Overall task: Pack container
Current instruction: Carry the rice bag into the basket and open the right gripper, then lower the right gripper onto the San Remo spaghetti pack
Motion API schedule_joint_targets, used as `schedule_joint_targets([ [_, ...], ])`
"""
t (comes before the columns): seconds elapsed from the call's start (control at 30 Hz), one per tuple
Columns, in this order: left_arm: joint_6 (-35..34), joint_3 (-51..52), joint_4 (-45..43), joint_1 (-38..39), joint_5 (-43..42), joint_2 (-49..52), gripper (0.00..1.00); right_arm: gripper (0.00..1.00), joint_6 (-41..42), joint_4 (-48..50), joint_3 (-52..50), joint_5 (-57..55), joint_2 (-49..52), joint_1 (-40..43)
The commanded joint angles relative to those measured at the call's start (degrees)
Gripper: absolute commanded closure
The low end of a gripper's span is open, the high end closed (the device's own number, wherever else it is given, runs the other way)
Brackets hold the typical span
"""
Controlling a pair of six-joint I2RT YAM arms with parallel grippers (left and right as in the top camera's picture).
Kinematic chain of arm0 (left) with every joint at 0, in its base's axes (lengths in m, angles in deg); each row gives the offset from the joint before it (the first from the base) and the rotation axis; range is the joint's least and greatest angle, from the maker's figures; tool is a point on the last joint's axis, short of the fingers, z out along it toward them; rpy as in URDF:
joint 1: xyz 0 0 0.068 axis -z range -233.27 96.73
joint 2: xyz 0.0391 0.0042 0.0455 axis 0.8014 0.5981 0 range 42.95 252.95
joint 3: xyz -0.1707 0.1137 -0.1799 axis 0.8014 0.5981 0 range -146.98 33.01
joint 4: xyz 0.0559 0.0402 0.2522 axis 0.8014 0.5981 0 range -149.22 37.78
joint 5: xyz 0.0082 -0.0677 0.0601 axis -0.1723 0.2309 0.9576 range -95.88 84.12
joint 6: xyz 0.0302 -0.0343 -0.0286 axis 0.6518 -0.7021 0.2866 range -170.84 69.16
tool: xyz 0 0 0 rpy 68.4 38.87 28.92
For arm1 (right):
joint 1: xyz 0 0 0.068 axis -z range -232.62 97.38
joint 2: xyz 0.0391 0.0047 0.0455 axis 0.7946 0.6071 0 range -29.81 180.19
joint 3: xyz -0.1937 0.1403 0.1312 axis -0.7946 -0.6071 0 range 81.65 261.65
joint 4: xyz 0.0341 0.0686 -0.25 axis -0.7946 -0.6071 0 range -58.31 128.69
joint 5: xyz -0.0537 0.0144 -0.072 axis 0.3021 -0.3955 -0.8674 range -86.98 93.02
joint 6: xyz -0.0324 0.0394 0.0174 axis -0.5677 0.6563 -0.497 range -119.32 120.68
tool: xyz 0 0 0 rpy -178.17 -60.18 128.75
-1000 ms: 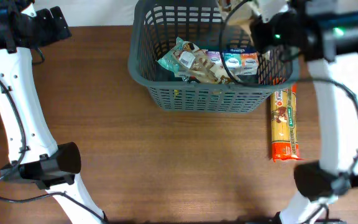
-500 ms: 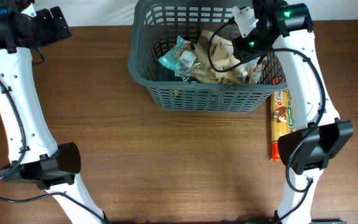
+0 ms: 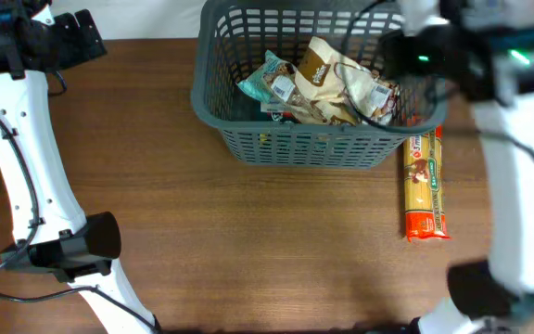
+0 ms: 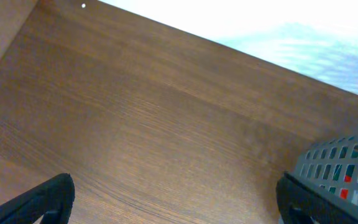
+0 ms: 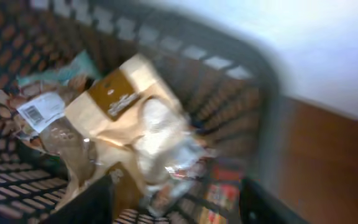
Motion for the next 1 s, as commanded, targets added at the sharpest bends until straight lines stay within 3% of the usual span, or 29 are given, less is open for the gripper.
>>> schedule_joint_targets([
  [0.0, -0.72, -0.22, 0.09, -0.24, -0.22, 0.28, 0.01, 0.36, 3.21, -0.83, 0.92, -11.1, -6.1, 0.57],
  [0.17, -0.72, -0.22, 0.09, -0.24, -0.22, 0.28, 0.01, 0.37, 5.44, -6.43, 0.74, -13.07, -9.4, 4.68],
  [0.37, -0.72, -0.22, 0.09, -0.24, -0.22, 0.28, 0.01, 0.37, 5.97, -4.28, -6.58, -12.11, -16.06, 5.68],
  [0.5, -0.72, -0.22, 0.09, -0.24, -0.22, 0.28, 0.01, 0.33, 6.01, -1.6, -22.01, -15.1, -24.26, 5.7],
  [0.67, -0.72, -0.22, 0.09, -0.24, -0.22, 0.28, 0.01, 0.2, 9.53, -0.17, -43.89, -14.75, -32.59, 9.03],
  [0.8, -0.72, -0.22, 0.09, -0.24, -0.22, 0.28, 0.01, 0.12, 11.39, 1.29, -57.35, -4.22, -34.01, 13.55],
  [0.97, -0.72, -0.22, 0.09, -0.24, -0.22, 0.28, 0.01, 0.08, 11.32, 9.88, -69.35, 11.06, -33.86, 19.65],
])
